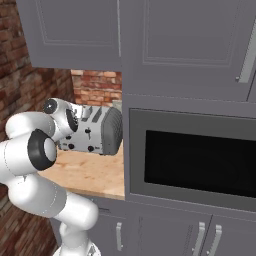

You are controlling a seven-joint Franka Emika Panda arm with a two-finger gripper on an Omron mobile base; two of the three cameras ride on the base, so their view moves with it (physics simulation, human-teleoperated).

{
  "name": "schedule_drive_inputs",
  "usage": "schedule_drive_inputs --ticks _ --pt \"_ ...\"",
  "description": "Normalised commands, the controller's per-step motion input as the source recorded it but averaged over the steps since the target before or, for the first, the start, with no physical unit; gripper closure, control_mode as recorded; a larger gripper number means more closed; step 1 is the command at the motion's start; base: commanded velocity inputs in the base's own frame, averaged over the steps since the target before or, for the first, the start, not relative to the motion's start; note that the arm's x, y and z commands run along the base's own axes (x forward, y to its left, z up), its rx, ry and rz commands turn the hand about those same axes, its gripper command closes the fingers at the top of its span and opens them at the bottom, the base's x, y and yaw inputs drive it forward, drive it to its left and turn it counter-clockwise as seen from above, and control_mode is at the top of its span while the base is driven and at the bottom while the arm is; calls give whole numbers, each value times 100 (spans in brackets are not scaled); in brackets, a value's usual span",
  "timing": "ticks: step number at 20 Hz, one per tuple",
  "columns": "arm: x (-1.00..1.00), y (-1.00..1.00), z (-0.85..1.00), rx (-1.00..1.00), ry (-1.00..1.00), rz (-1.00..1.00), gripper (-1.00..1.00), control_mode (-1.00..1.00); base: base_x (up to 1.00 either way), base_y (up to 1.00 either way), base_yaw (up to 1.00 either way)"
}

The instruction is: Start the toaster. Once the lever pops up, take the bread to the plate on the dining counter.

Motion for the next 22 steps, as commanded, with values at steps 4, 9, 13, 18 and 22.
schedule_drive_inputs --ticks 4,9,13,18,22 --pt "0 0 0 0 0 0 -100 -100 0 0 0" --pt "0 0 0 0 0 0 -100 -100 0 0 0" --pt "0 0 0 0 0 0 -100 -100 0 0 0" --pt "0 0 0 0 0 0 -100 -100 0 0 0" --pt "0 0 0 0 0 0 -100 -100 0 0 0"
